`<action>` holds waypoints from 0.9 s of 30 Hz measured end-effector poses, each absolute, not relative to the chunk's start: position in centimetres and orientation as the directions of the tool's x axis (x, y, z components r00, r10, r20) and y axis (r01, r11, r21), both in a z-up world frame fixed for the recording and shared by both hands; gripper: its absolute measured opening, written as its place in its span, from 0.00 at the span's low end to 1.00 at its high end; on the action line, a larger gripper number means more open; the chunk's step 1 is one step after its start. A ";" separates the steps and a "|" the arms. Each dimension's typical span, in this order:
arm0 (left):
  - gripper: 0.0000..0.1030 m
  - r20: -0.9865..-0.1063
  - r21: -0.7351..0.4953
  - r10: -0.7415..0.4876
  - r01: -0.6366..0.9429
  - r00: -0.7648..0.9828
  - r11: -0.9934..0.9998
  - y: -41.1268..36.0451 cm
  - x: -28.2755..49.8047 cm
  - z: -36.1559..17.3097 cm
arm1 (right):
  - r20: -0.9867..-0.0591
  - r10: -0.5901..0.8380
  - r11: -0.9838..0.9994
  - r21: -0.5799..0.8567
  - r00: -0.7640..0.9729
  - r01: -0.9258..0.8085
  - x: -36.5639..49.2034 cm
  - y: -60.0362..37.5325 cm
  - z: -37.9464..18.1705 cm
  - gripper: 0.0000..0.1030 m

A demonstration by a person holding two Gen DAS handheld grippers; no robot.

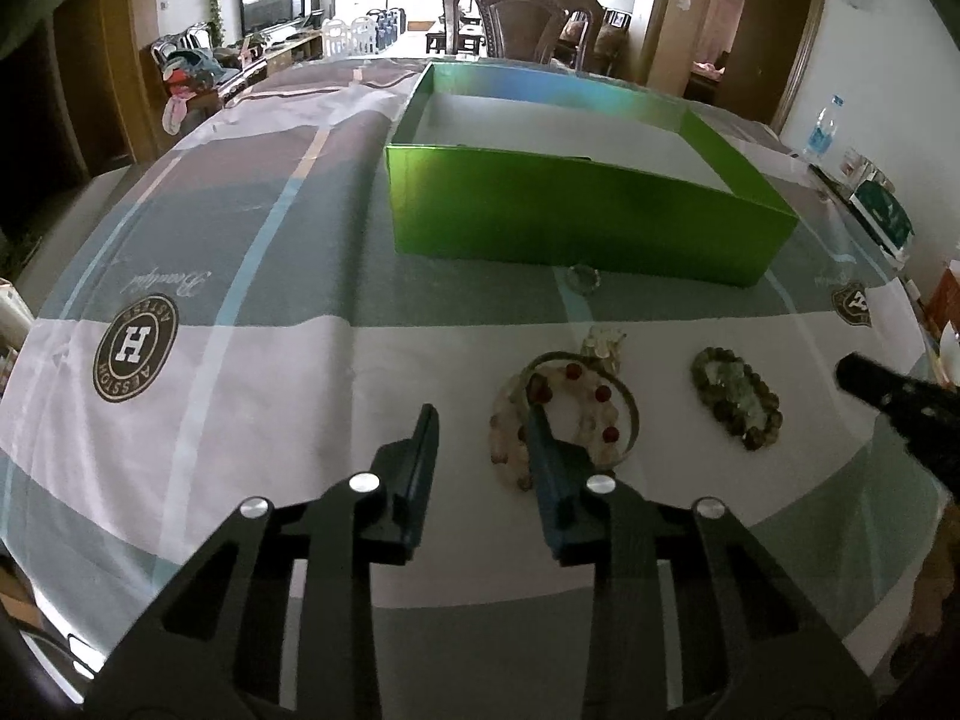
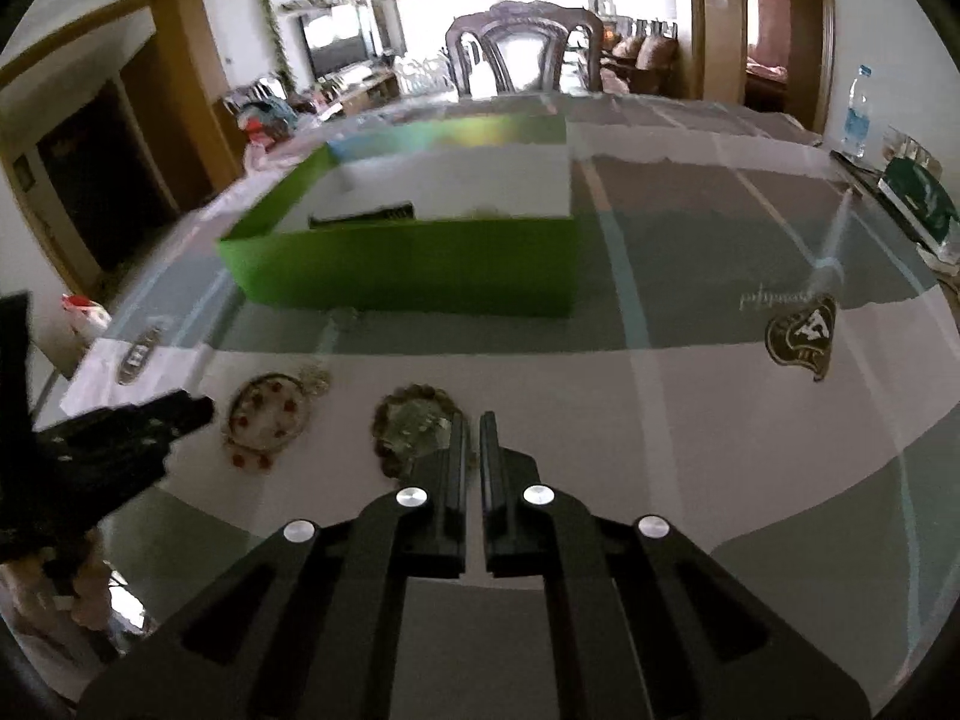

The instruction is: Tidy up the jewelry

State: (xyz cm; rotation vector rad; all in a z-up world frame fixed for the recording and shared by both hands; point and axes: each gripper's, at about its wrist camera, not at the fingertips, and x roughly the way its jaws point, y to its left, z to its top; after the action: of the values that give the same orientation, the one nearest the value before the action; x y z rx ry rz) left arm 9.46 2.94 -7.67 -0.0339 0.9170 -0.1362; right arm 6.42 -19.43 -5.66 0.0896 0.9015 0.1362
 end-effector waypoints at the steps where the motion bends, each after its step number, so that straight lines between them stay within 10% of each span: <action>1: 0.29 -0.790 -0.083 -0.128 0.102 0.600 0.991 2.8 9.6 -7.7 | -0.787 0.150 0.989 0.131 0.599 -0.074 6.8 -19.3 -6.3 0.05; 7: 0.31 -0.808 -0.075 -0.134 0.125 0.574 0.989 1.8 10.6 -8.8 | -0.824 0.128 0.992 0.118 0.552 -0.054 7.7 -18.8 -9.1 0.13; 11: 0.07 -0.809 -0.094 -0.153 0.132 0.567 0.987 1.8 10.6 -8.8 | -0.823 0.132 0.991 0.122 0.553 -0.055 7.4 -18.9 -9.6 0.13; 27: 0.05 -0.739 -0.232 -0.177 0.001 0.650 0.973 8.0 10.2 -5.6 | -0.814 0.130 0.991 0.116 0.566 -0.061 7.0 -18.4 -9.6 0.24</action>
State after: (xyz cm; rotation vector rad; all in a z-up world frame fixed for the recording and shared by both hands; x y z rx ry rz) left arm 10.24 7.96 -5.57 -0.2188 0.8589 -0.1019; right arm 6.98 -18.42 -9.60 0.0777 0.9630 0.1123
